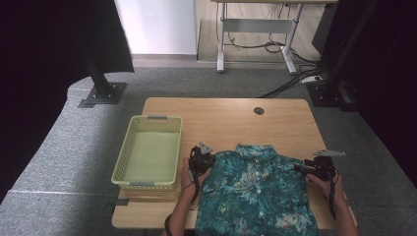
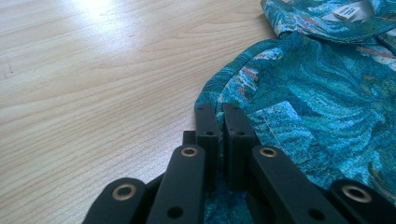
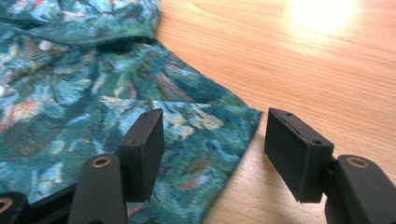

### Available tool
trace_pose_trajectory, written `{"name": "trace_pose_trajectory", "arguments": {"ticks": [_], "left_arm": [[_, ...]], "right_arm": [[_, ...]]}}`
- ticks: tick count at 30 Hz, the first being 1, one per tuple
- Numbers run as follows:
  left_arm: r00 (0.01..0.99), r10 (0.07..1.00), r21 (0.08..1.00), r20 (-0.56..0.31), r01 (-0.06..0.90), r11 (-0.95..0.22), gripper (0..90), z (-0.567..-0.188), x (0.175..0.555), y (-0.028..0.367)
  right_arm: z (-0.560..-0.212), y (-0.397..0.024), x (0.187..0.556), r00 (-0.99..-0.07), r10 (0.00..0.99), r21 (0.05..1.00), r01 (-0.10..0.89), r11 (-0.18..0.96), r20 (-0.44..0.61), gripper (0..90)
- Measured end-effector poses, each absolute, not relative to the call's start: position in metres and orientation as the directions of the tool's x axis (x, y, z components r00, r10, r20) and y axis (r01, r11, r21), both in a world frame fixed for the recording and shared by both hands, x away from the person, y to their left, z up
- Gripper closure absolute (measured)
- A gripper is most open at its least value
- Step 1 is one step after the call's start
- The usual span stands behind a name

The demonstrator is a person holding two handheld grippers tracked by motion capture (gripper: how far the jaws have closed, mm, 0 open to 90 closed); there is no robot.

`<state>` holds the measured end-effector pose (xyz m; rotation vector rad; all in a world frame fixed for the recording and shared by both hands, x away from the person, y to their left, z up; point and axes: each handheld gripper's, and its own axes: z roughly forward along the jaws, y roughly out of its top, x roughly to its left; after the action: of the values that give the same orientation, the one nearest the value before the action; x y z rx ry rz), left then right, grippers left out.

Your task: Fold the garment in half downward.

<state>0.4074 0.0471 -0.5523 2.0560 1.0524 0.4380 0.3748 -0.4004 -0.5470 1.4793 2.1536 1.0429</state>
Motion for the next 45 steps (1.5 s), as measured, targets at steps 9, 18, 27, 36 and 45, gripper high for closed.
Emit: {"name": "trace_pose_trajectory", "arguments": {"ticks": [9, 18, 27, 36, 45], "left_arm": [[0.599, 0.800, 0.765, -0.045, 0.536, -0.358, 86.8, -0.552, 0.408, 0.047], [0.600, 0.799, 0.764, -0.040, 0.534, -0.362, 86.7, -0.552, 0.407, 0.047], [0.603, 0.798, 0.765, -0.006, 0.516, -0.385, 86.6, -0.552, 0.405, 0.045], [0.604, 0.797, 0.765, -0.012, 0.519, -0.381, 86.5, -0.552, 0.406, 0.045], [0.624, 0.782, 0.766, -0.013, 0.508, -0.393, 87.4, -0.552, 0.408, 0.040]], "right_arm": [[-0.553, -0.406, 0.374, -0.395, 0.904, 0.734, 0.661, 0.156, 0.164, 42.2], [-0.553, -0.394, 0.375, -0.405, 0.911, 0.741, 0.635, 0.219, 0.078, 54.9], [-0.552, -0.389, 0.375, -0.429, 0.901, 0.733, 0.634, 0.248, 0.066, 76.5], [-0.551, -0.388, 0.374, -0.433, 0.897, 0.728, 0.643, 0.239, 0.087, 85.8], [-0.550, -0.387, 0.373, -0.435, 0.895, 0.742, 0.630, 0.230, 0.092, 86.2]]}}
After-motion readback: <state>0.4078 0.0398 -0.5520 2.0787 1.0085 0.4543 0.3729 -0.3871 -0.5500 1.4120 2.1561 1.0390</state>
